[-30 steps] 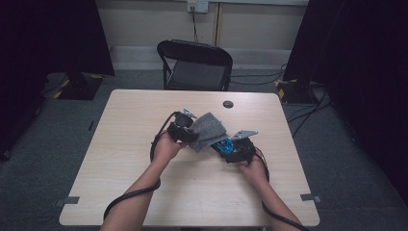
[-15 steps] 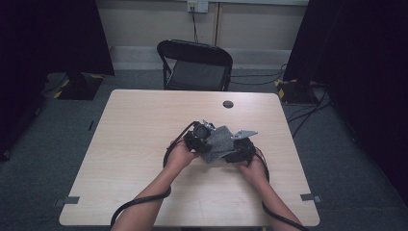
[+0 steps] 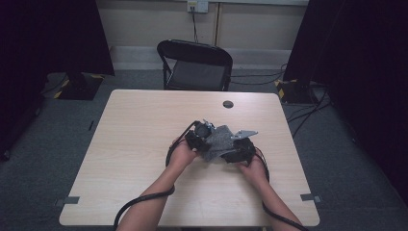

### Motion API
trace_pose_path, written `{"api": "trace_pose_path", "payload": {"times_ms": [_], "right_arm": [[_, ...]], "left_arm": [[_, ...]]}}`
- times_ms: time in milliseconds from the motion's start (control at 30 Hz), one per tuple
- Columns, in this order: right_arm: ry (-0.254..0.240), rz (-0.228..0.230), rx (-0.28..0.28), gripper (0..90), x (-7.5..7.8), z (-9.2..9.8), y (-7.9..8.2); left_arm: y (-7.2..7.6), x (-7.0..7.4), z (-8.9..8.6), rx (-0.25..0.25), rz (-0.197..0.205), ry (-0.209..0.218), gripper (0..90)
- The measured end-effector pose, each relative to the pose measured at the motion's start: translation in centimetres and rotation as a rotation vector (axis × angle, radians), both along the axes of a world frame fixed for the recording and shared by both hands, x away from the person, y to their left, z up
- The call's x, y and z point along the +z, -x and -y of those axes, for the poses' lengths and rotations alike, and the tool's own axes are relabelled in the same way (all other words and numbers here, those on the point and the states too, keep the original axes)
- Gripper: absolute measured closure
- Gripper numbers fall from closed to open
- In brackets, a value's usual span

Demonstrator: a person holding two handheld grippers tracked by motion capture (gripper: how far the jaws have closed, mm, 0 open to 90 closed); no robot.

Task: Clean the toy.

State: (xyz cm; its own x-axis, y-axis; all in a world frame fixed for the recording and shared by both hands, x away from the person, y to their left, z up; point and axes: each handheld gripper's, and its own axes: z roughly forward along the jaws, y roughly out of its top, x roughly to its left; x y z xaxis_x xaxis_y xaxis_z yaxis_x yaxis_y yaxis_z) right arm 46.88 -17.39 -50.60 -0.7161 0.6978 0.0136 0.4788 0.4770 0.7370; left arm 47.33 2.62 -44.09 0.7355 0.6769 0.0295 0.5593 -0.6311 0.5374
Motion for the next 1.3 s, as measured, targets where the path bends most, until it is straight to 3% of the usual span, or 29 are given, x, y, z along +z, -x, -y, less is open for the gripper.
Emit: {"api": "trace_pose_path", "payload": {"times_ms": [367, 900, 1300], "right_arm": [[0.000, 0.000, 0.000, 22.5, 0.0, 0.0, 0.0], [-0.001, 0.000, 0.000, 22.5, 0.0, 0.0, 0.0], [0.000, 0.000, 0.000, 22.5, 0.0, 0.0, 0.0]], "left_arm": [[-1.5, 0.7, -0.6, 0.043, 0.003, -0.016, 74.6], [-2.5, 0.1, -1.4, 0.086, -0.023, -0.012, 74.5], [-3.3, 0.5, -2.7, 0.153, -0.003, -0.029, 74.2]]}}
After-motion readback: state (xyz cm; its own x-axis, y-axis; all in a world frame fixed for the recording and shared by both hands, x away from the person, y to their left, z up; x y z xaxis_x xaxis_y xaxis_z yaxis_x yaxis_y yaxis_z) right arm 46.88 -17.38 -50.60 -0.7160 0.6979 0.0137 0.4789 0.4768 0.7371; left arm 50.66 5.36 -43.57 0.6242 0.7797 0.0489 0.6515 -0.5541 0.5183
